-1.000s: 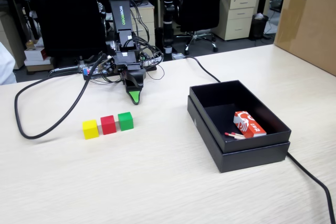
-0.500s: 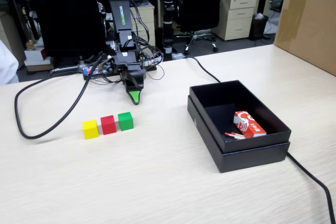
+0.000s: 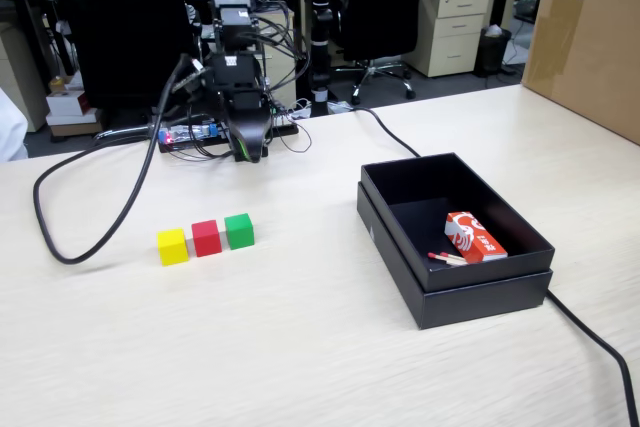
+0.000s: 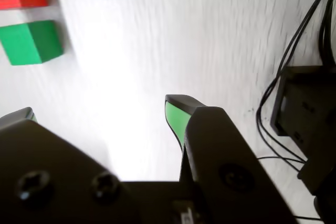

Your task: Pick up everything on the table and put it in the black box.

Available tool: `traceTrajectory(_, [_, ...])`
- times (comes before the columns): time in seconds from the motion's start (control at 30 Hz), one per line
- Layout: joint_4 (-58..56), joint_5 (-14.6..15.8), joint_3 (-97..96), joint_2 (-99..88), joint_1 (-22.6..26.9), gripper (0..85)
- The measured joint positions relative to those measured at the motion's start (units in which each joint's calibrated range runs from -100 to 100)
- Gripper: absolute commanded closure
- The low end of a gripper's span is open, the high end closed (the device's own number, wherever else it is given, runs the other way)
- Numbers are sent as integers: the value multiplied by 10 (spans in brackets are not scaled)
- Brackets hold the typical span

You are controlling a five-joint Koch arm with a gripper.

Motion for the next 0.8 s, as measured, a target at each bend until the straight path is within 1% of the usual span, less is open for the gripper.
traceTrajectory(0.1, [-34, -21, 90, 67, -24, 380])
traceTrajectory(0.17, [-36, -37, 130, 113, -42, 380])
traceTrajectory(0.3, [-39, -60, 219, 221, -73, 380])
traceTrajectory(0.5, [-42, -91, 387, 445, -118, 382])
traceTrajectory(0.53, [-42, -102, 405, 492, -125, 382])
traceTrajectory(0.73, [-42, -123, 476, 659, -140, 383])
traceTrajectory(0.8, [-42, -122, 492, 696, -143, 383])
